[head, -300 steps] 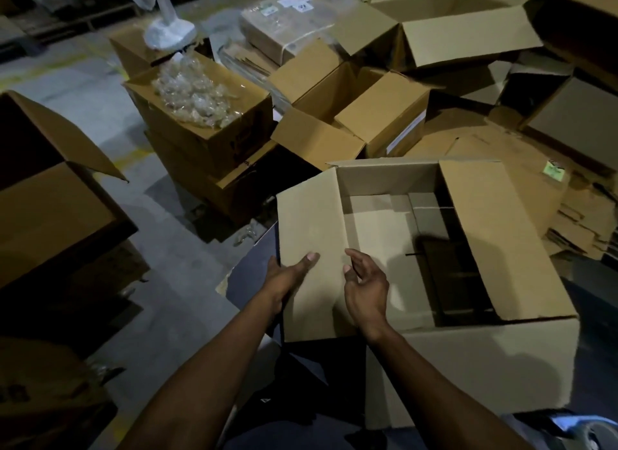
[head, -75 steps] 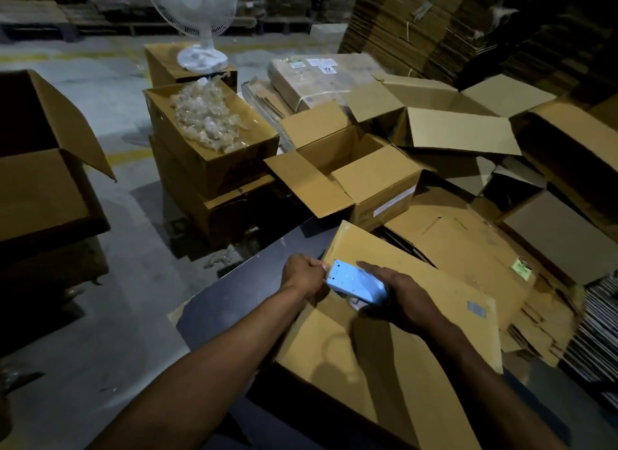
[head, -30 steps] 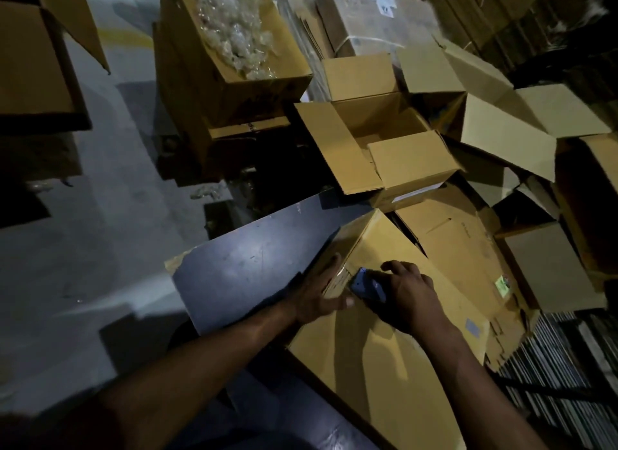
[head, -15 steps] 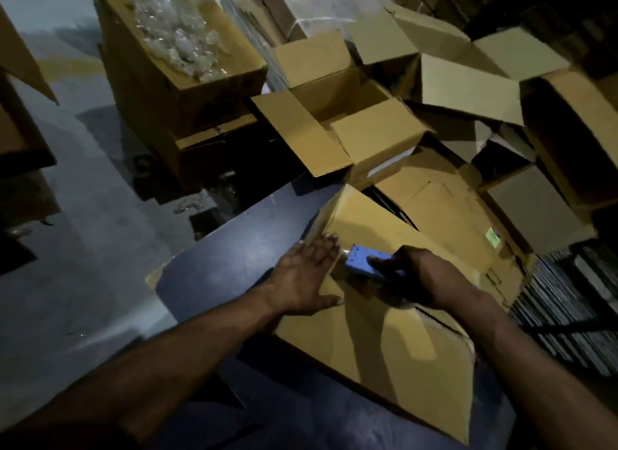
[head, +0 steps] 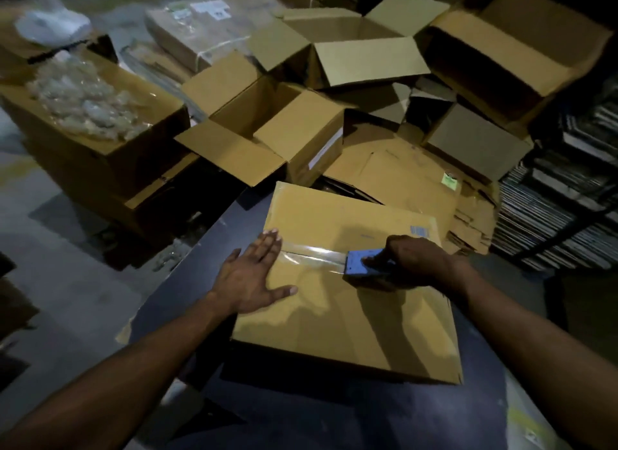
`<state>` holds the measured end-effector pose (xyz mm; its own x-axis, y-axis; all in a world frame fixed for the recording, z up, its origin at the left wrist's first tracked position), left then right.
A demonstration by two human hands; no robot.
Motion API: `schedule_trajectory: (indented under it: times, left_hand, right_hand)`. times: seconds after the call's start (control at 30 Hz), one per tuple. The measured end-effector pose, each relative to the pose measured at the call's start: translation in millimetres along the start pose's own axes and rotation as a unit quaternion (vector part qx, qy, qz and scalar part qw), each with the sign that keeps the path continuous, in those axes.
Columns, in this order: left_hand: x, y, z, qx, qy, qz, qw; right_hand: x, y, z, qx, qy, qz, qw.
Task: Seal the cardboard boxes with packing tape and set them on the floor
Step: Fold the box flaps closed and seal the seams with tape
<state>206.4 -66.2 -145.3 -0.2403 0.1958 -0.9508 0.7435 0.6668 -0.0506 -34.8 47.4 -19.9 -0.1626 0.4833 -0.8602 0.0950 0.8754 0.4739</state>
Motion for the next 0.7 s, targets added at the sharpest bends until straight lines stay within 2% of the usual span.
schedule_trajectory:
  times: [0.1, 0.2, 0.33, 0.47, 0.57, 0.7]
  left_hand:
    - [-9.0, -1.4, 15.6, 0.045, -0.017, 0.013, 0.999]
    - [-20.3, 1.2, 22.8, 0.088, -0.034, 0.051, 0.994]
    - [-20.7, 3.2, 19.1, 0.099, -0.063, 0.065, 0.991]
    - [-23.7, 0.2, 17.9, 0.092, -0.109, 0.074, 0.987]
    - [-29.5, -4.0, -14.6, 0.097, -0.116, 0.051, 0.987]
    - [1.8, -9.1, -88.1, 0.176, -0.09, 0.071, 0.978]
  right_hand:
    - [-6.1, -12.2, 4.7, 0.027, -0.049, -0.008, 0.998]
    - [-2.0, -14.4, 27.7, 0.029, -0.043, 0.003, 0.999]
    - [12.6, -1.5, 47.3, 0.029, -0.044, 0.019, 0.998]
    - [9.7, 8.6, 43.1, -0.002, -0.048, -0.024, 0.999]
    - [13.8, 13.3, 51.1, -0.049, -0.022, -0.047, 0.997]
    - [18.2, 9.3, 49.0, -0.042, -0.048, -0.048, 0.997]
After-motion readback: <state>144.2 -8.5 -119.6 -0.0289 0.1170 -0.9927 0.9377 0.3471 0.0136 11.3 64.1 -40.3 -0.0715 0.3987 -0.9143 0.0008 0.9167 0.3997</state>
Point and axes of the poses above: each hand's wrist, its own y-axis away from the middle knuckle, its own x-axis out of the palm, z = x × y, the point moved 9 cm from there along -y, towards the middle knuckle, and after that the axes turned 9 degrees about -z, right-handed, at the moved point
